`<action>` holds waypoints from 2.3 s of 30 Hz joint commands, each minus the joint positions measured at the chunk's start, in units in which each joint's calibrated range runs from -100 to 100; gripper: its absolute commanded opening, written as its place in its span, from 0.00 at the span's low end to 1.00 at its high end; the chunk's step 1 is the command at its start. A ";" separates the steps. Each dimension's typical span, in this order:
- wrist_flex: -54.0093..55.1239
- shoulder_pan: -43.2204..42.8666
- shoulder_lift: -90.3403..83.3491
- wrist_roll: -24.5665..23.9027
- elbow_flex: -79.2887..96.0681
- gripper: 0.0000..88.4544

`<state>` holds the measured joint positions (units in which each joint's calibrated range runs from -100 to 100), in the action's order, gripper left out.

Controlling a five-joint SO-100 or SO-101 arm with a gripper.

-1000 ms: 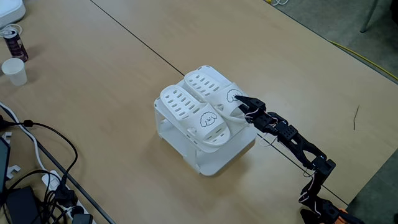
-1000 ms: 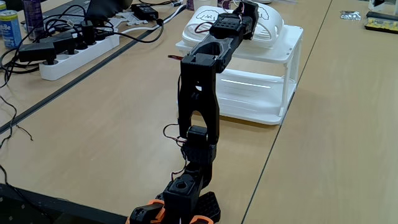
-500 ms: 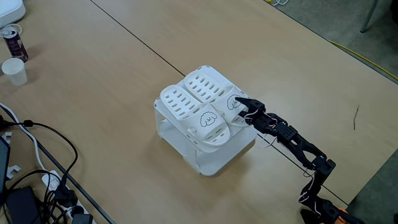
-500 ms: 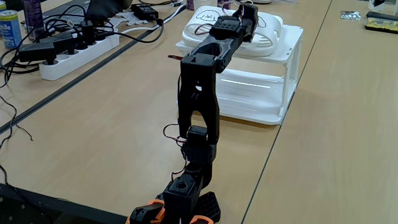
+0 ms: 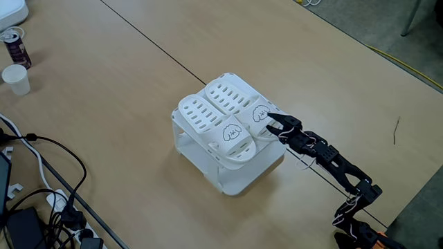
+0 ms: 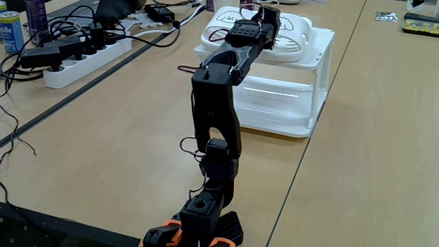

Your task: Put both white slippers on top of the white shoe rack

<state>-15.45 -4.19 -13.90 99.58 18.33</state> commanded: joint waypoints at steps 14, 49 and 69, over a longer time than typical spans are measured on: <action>1.30 0.66 -19.21 0.42 12.93 0.15; 1.47 0.74 -25.19 0.42 30.52 0.01; 1.47 0.74 -21.99 0.42 28.72 0.01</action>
<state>-15.45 -3.82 -36.00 99.58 51.48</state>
